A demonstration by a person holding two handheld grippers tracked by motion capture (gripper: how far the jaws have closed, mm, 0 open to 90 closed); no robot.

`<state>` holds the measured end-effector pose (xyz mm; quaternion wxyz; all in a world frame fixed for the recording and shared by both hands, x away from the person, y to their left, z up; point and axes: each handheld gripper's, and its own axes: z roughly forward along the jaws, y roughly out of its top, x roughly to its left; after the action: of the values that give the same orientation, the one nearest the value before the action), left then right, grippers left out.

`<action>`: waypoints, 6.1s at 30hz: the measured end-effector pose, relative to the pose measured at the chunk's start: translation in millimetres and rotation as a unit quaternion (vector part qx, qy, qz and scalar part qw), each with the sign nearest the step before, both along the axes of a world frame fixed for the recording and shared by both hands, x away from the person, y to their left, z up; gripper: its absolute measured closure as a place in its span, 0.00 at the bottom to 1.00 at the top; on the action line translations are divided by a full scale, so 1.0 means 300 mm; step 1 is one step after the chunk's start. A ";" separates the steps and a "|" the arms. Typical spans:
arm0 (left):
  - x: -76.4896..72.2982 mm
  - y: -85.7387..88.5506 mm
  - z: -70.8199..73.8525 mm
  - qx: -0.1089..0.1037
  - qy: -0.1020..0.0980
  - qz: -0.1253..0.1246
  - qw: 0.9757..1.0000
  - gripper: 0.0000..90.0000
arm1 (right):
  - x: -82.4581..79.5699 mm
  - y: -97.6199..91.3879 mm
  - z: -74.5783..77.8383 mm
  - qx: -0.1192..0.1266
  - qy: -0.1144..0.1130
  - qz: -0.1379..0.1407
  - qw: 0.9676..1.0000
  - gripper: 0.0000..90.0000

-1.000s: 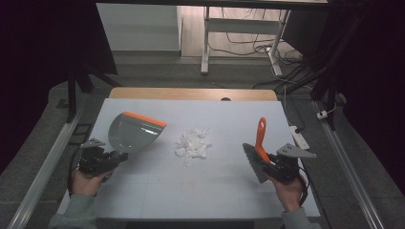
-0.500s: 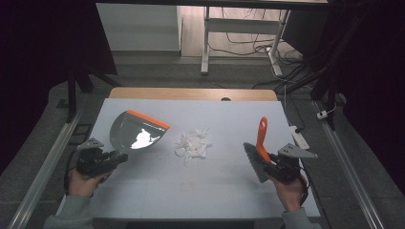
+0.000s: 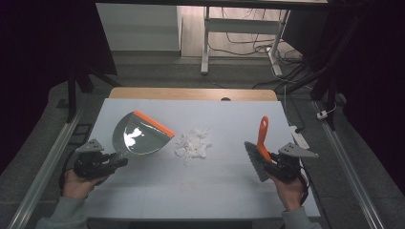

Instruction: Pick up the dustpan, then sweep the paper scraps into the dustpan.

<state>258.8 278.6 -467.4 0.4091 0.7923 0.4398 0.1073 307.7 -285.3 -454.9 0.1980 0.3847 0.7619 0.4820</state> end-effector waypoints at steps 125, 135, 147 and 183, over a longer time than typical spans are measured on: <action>0.024 -0.112 -0.168 0.088 0.096 -0.148 0.980 0.68 | 0.596 0.553 -0.072 -0.143 0.094 0.010 0.985 0.78; 0.033 -0.113 -0.173 0.082 0.101 -0.147 0.981 0.68 | 0.607 0.621 -0.106 -0.162 0.107 0.029 0.981 0.78; 0.042 -0.115 -0.178 0.078 0.105 -0.149 0.980 0.68 | 0.582 0.647 -0.111 -0.163 0.111 0.048 0.979 0.78; 0.054 -0.128 -0.179 0.078 0.107 -0.148 0.980 0.68 | 0.349 0.878 -0.107 -0.135 0.095 0.214 0.963 0.78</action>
<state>274.8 240.2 -521.2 0.3081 0.8851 0.3489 -0.0055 412.3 -21.9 -487.0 0.0670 0.2269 0.8997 0.3668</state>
